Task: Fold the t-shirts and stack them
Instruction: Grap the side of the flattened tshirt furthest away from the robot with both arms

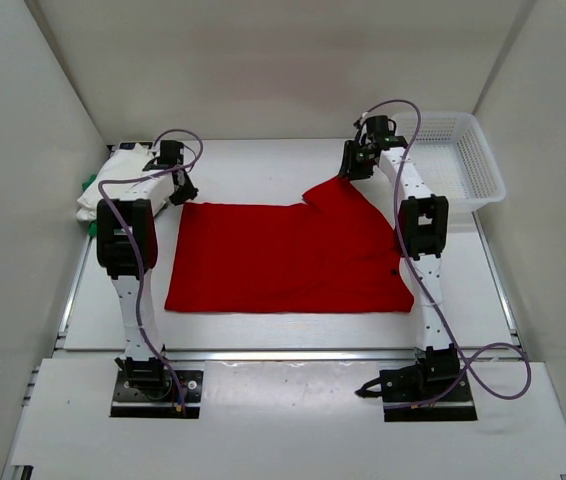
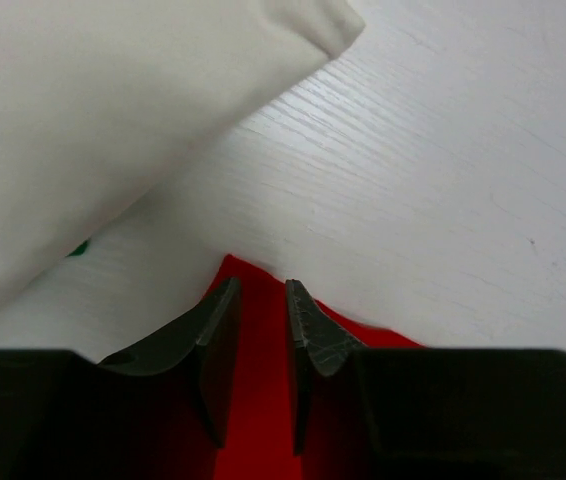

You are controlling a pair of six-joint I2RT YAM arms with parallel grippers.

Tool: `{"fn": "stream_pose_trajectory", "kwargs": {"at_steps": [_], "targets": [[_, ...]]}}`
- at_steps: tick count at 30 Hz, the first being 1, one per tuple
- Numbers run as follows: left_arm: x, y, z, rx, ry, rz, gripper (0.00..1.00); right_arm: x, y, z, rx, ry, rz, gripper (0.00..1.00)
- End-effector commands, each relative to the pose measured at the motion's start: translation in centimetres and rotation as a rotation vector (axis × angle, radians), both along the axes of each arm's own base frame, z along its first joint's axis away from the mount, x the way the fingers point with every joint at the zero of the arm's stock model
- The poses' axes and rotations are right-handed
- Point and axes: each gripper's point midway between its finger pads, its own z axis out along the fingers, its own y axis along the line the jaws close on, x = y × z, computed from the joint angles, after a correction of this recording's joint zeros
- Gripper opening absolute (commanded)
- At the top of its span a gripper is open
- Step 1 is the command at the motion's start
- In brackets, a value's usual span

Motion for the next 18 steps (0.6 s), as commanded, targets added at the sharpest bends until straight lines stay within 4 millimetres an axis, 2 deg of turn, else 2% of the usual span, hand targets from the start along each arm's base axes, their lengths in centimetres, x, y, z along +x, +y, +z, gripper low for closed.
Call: {"fn": "stream_pose_trajectory", "kwargs": {"at_steps": [1,7,9,13,14,15,17,18], "targets": [[-0.6,1.5,-0.3,0.065,0.055,0.015,0.36,1.5,-0.2,1.3,0.053,-0.057,-0.006,0.35],[-1.2,2.0,-1.0,0.048,0.075,0.02,0.39,1.2,0.9,0.1,0.049,-0.046,0.019,0.39],[-1.2,2.1,-0.7,0.05,0.076,0.017,0.44,1.2,1.3,-0.6,0.052,-0.038,0.018,0.41],[-1.1,2.1,-1.7,0.045,0.118,-0.003,0.47,1.5,1.1,-1.1,0.068,-0.035,0.002,0.42],[-1.5,2.0,-2.5,0.029,0.149,-0.006,0.47,1.5,0.7,-1.2,0.056,-0.032,-0.011,0.43],[-1.0,1.8,-1.9,0.029,0.136,-0.012,0.45,1.7,0.6,-1.0,0.067,-0.036,-0.019,0.44],[-1.0,1.6,-2.8,0.017,0.177,-0.018,0.41,1.3,1.3,-1.4,0.09,-0.022,0.001,0.44],[-0.9,1.5,-2.6,0.015,0.176,-0.021,0.39,1.2,1.0,-1.6,0.097,-0.012,-0.004,0.45]]}}
